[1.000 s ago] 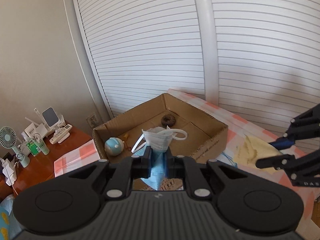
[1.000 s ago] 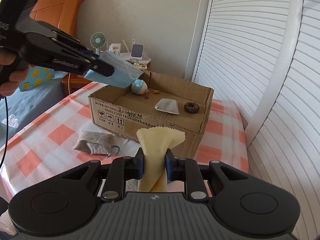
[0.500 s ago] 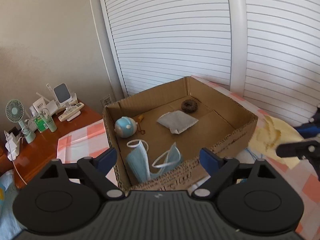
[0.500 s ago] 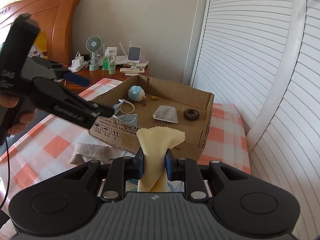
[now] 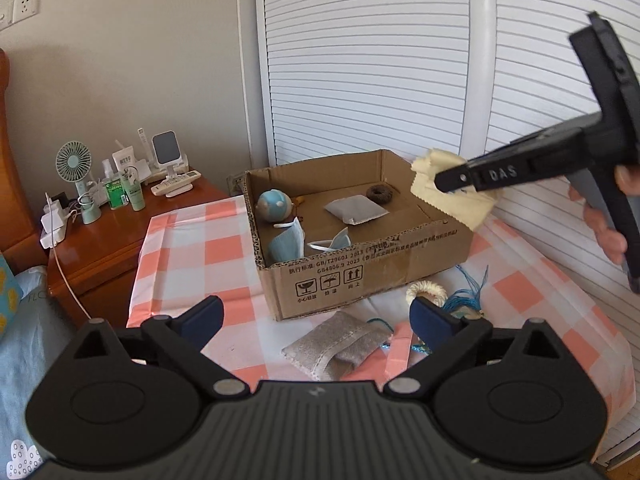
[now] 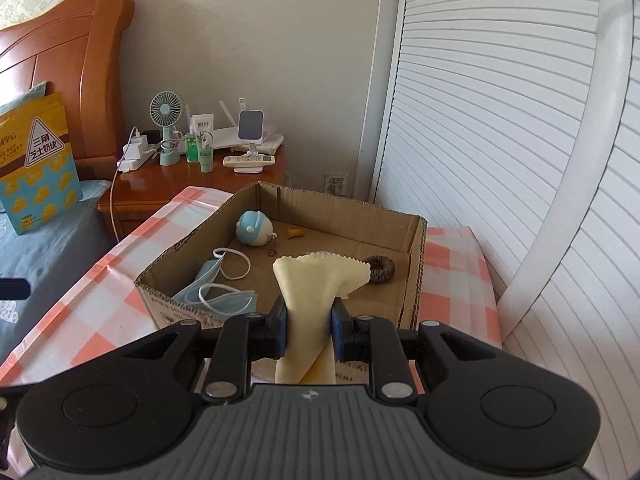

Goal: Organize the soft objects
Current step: 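Lower the yellow cloth into the box and open the right gripper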

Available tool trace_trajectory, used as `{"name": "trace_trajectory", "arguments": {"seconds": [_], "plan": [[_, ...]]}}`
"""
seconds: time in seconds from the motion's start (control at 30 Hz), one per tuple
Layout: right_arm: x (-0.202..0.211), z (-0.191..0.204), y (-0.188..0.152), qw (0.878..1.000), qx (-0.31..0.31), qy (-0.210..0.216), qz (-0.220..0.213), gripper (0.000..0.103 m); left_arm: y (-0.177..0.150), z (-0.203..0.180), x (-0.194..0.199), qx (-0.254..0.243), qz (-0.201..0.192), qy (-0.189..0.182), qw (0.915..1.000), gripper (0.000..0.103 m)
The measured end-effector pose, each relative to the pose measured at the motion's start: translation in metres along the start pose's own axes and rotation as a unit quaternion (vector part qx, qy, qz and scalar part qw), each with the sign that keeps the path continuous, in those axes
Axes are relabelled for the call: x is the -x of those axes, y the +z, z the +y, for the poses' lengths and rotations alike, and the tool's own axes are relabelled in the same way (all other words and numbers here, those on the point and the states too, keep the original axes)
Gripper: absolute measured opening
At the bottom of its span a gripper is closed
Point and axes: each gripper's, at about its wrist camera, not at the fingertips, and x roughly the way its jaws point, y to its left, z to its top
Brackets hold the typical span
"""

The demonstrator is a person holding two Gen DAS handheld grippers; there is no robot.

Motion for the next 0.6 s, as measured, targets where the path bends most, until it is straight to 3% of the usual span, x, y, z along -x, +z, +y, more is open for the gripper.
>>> {"name": "trace_trajectory", "arguments": {"seconds": [0.17, 0.2, 0.27, 0.33, 0.37, 0.6], "plan": [[-0.023, 0.000, 0.025, 1.000, 0.001, -0.028, -0.010, 0.029, -0.007, 0.007, 0.006, 0.007, 0.000, 0.012, 0.9999, 0.099], [-0.028, 0.000, 0.027, 0.999, 0.001, -0.035, -0.008, 0.042, -0.009, 0.010, 0.008, 0.013, 0.000, 0.014, 0.9998, 0.099], [-0.034, 0.001, 0.029, 0.999, 0.001, -0.045, -0.004, 0.084, -0.010, 0.014, 0.009, 0.020, -0.002, 0.017, 0.9997, 0.099], [-0.033, 0.002, 0.025, 0.999, 0.004, -0.052, -0.011, 0.099, -0.012, 0.018, 0.011, 0.024, -0.004, 0.021, 0.9995, 0.101], [-0.031, 0.003, 0.023, 0.999, 0.003, -0.053, -0.013, 0.103, -0.013, 0.019, 0.012, 0.026, -0.004, 0.023, 0.9994, 0.102], [-0.014, 0.010, 0.004, 0.999, -0.001, -0.049, -0.006, 0.103, -0.016, 0.020, 0.012, 0.028, 0.001, 0.022, 0.9994, 0.102]]}}
